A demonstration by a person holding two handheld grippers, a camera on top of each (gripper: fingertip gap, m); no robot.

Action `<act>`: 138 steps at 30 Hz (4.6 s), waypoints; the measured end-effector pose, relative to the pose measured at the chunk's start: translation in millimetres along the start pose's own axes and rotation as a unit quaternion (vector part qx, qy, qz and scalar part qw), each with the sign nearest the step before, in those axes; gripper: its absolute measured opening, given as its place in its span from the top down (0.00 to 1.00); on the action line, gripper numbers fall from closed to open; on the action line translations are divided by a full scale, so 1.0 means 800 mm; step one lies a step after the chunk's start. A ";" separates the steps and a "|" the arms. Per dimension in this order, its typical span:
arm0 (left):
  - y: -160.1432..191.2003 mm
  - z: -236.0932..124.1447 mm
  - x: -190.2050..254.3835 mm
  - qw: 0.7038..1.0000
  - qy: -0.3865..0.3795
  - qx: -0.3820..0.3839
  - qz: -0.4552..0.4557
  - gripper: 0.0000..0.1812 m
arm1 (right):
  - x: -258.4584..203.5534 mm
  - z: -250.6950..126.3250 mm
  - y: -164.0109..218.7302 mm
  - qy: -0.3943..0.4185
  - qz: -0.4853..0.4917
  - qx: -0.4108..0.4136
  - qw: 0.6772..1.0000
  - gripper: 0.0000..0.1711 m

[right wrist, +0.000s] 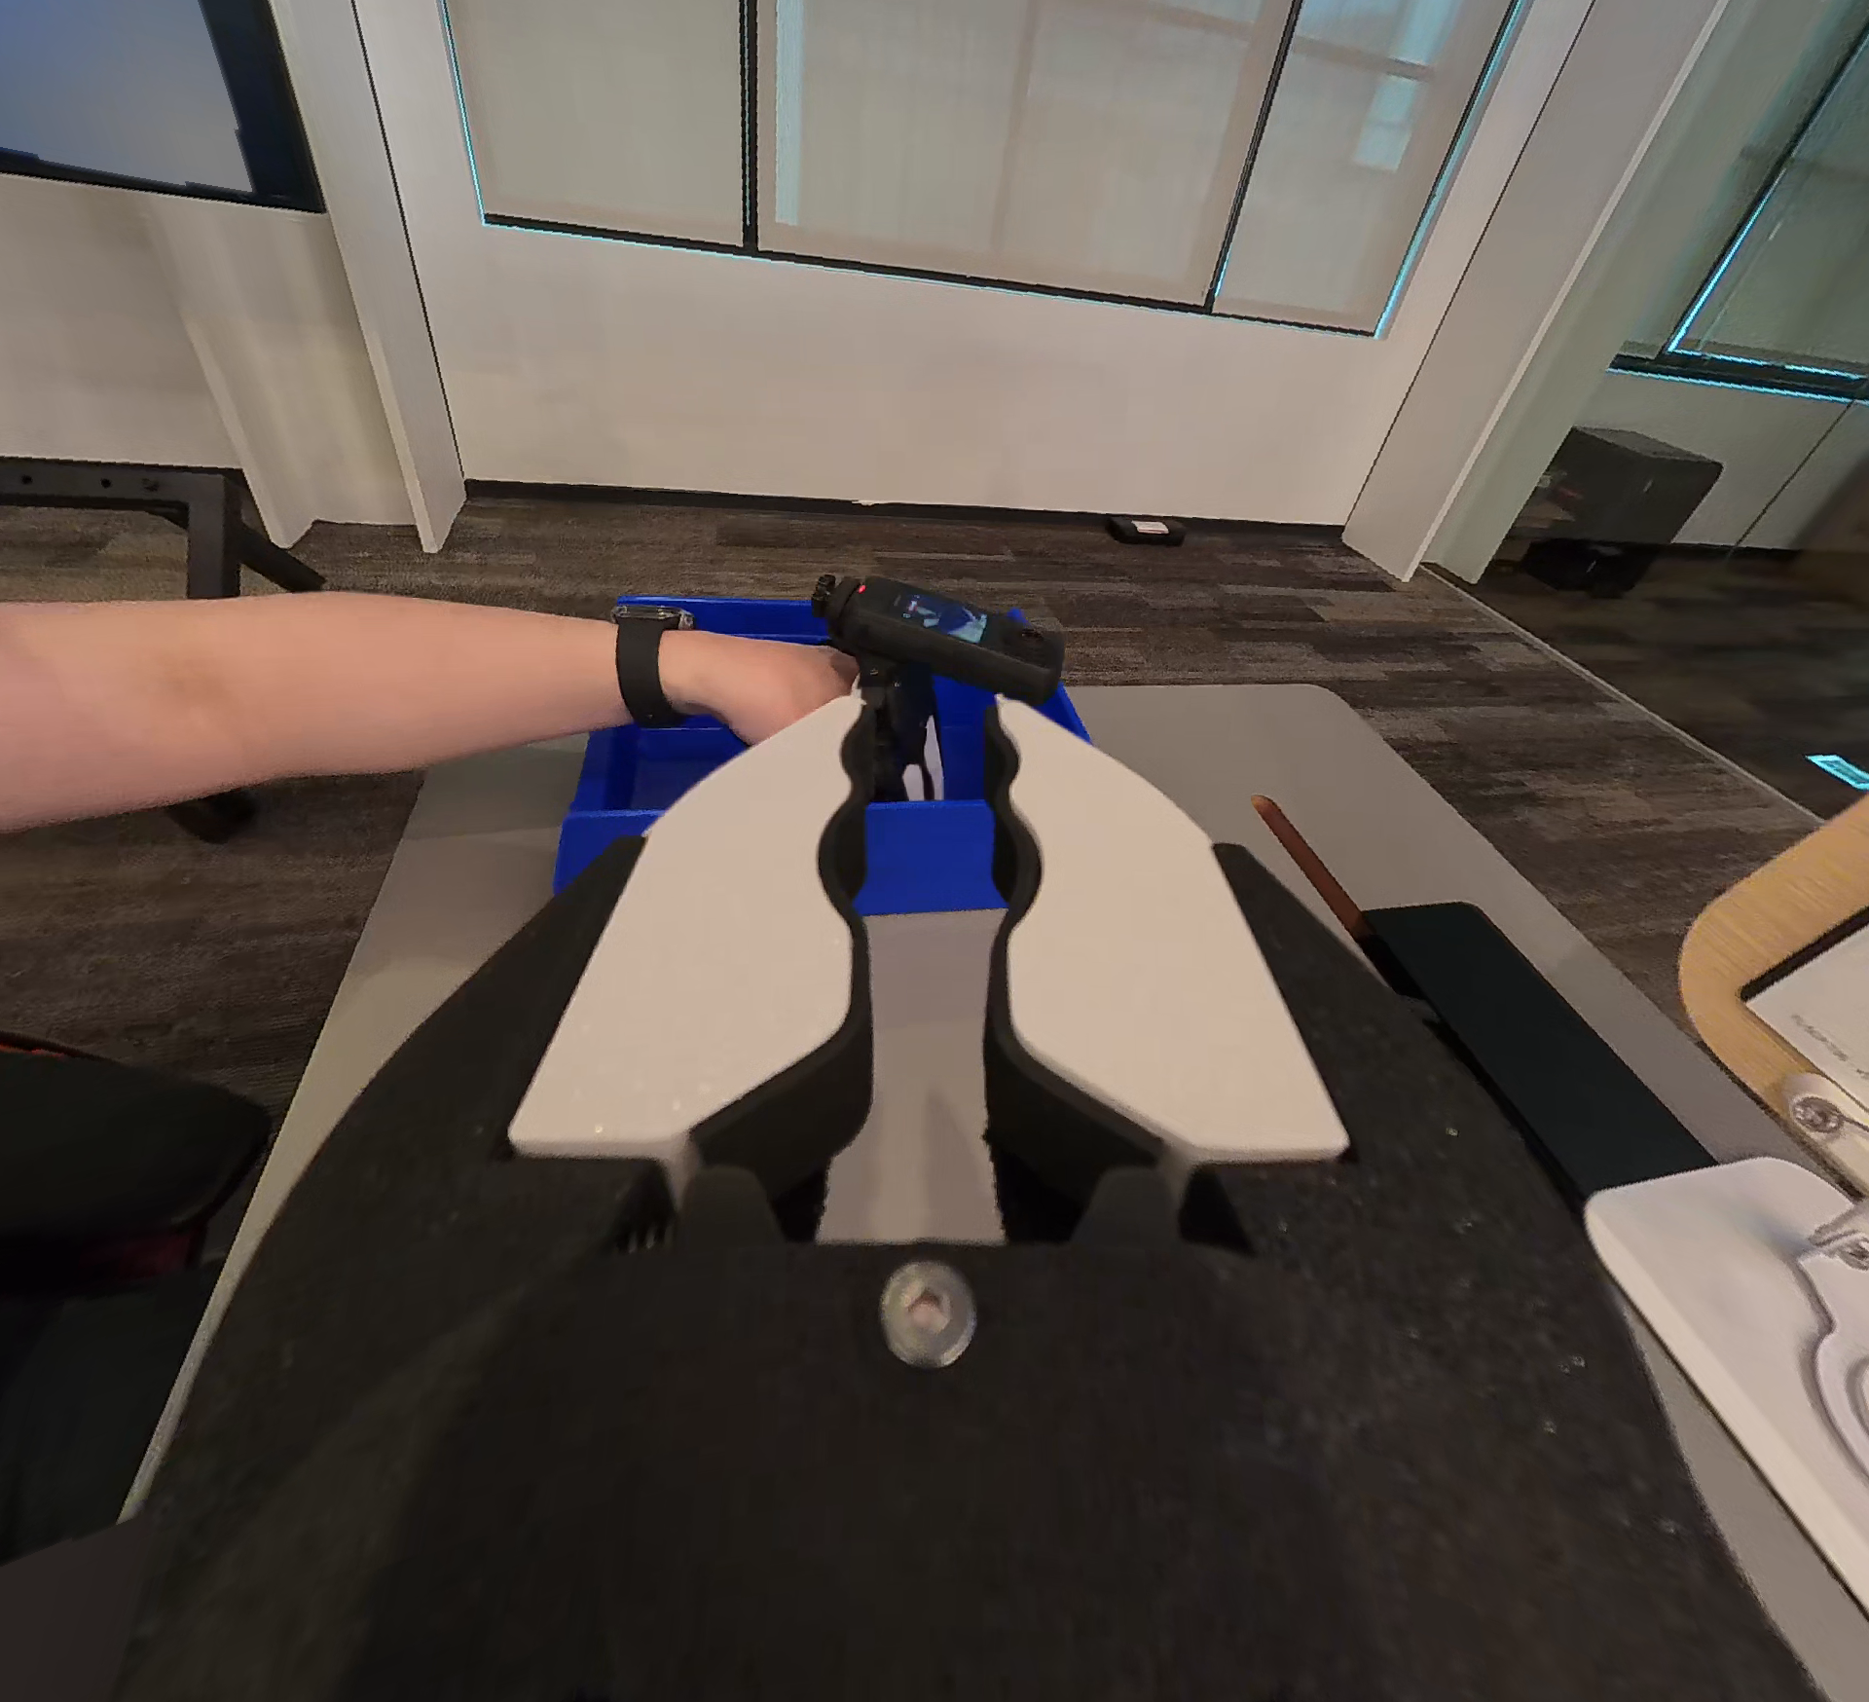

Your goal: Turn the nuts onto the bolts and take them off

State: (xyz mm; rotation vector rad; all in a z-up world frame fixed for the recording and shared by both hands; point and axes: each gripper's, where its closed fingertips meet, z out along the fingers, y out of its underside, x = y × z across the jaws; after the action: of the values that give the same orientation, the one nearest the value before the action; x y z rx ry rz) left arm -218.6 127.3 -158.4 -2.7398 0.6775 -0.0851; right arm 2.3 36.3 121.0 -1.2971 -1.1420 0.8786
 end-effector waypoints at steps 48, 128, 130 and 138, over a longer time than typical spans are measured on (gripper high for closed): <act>-0.159 -0.370 0.476 0.659 0.417 0.556 0.290 0.95 | -0.031 -0.158 -0.060 -0.092 -0.007 0.119 0.989 0.95; -0.179 -0.328 0.468 0.734 0.228 0.569 0.294 0.91 | -0.027 -0.158 -0.064 -0.018 -0.088 0.123 0.988 0.86; -0.193 -0.319 0.454 0.748 0.196 0.573 0.270 0.91 | -0.011 -0.165 -0.065 0.014 -0.052 0.121 0.991 0.80; -0.209 -0.301 0.440 0.776 0.179 0.560 0.227 0.91 | 0.006 -0.135 -0.031 0.063 -0.066 0.037 0.995 0.78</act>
State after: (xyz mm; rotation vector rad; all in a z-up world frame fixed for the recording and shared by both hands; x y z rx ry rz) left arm 135.7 34.9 116.4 -1.3683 0.9482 -0.6696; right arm 104.9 10.2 155.0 -1.1844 -1.0730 0.7249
